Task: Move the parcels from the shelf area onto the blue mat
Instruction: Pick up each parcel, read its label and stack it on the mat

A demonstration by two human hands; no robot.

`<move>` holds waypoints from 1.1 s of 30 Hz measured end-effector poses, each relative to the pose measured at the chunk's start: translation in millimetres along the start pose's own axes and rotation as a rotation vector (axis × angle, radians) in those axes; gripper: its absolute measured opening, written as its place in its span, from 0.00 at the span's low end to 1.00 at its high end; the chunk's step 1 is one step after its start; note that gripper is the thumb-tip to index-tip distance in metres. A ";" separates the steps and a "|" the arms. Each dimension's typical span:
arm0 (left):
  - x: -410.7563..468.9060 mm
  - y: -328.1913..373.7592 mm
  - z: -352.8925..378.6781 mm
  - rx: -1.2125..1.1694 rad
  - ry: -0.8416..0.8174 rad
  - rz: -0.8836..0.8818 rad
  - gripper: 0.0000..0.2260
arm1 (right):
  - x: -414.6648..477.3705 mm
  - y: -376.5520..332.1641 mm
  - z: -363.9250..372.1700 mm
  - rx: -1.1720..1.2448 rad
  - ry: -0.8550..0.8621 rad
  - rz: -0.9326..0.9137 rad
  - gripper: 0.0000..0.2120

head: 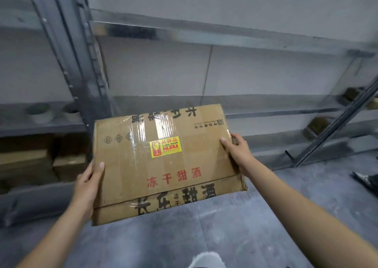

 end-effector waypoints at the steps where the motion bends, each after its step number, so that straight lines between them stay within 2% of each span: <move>1: -9.3 -4.3 -21.4 -0.018 0.030 -0.007 0.20 | -3.1 -5.3 21.0 -0.014 -0.046 -0.008 0.26; 7: -81.8 -39.5 -165.1 -0.067 0.358 -0.051 0.17 | -33.1 -38.0 166.5 -0.049 -0.325 -0.086 0.26; 11: -135.0 -64.1 -254.4 -0.089 0.561 -0.130 0.24 | -67.1 -56.4 270.3 -0.128 -0.545 -0.114 0.29; 14: -172.3 -76.4 -306.0 -0.100 0.704 -0.165 0.26 | -95.2 -74.3 342.7 -0.168 -0.695 -0.143 0.30; 20: -226.8 -87.5 -372.4 -0.161 0.963 -0.191 0.23 | -140.0 -111.4 473.7 -0.194 -0.924 -0.216 0.29; 23: -235.9 -85.4 -398.0 -0.183 1.064 -0.179 0.13 | -153.8 -129.0 535.1 -0.201 -1.015 -0.239 0.30; 24: -235.7 -83.1 -406.8 -0.173 1.092 -0.174 0.12 | -156.8 -135.8 555.5 -0.209 -1.031 -0.251 0.30; 28: -227.3 -77.4 -442.2 -0.150 1.204 -0.227 0.23 | -169.7 -166.9 635.8 -0.246 -1.091 -0.269 0.30; 33: -215.4 -69.2 -481.5 -0.212 1.354 -0.281 0.25 | -192.5 -213.8 730.4 -0.294 -1.225 -0.317 0.27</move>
Point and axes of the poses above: each hand's wrist, its own x-axis towards the middle knuckle, its own z-axis out of the palm, y = z × x, the point moved 8 cm from there along x, towards the middle knuckle
